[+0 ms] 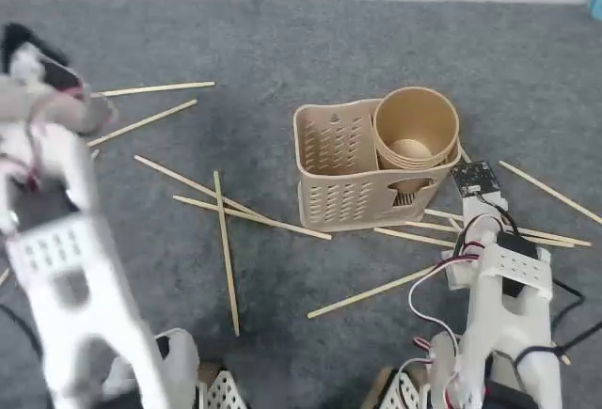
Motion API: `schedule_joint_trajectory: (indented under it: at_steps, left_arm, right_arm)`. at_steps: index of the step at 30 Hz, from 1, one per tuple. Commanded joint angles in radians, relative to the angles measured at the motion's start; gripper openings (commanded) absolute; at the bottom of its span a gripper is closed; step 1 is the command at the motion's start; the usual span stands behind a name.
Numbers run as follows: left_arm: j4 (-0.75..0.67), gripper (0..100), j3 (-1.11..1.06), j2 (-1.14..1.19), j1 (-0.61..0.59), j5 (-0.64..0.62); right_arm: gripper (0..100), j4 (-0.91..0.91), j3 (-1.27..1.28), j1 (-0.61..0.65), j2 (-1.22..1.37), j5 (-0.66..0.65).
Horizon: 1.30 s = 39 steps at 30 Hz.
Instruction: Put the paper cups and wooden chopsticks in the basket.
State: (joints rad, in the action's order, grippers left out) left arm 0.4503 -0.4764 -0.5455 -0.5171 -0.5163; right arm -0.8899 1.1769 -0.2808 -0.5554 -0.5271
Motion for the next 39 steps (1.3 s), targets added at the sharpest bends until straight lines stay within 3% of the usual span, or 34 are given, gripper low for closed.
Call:
schedule_joint_trajectory:
  at_steps: [1,11,23,27,34,39]
  left_arm:
    - [0.173,2,0.283,0.278,-0.058,0.006]
    - [0.687,2,1.145,0.957,-0.160,0.006]
    - [0.956,2,1.998,1.602,-0.252,0.049]
    - [0.990,2,2.155,1.755,-0.255,0.086]
    - [0.928,2,2.147,1.867,-0.302,0.087]
    - [1.102,2,2.150,1.826,-0.301,0.107]
  right_arm:
    - [0.8,0.007,-0.008,-0.001,-0.036,-0.012]
    - [0.8,0.007,-0.008,-0.001,-0.036,-0.012]
    - [0.8,0.007,-0.008,-0.001,-0.036,-0.012]
    - [0.8,0.007,-0.006,-0.001,-0.036,-0.012]
    - [0.8,0.005,-0.006,-0.001,-0.036,-0.012]
    - [0.8,0.007,-0.006,0.004,-0.036,-0.012]
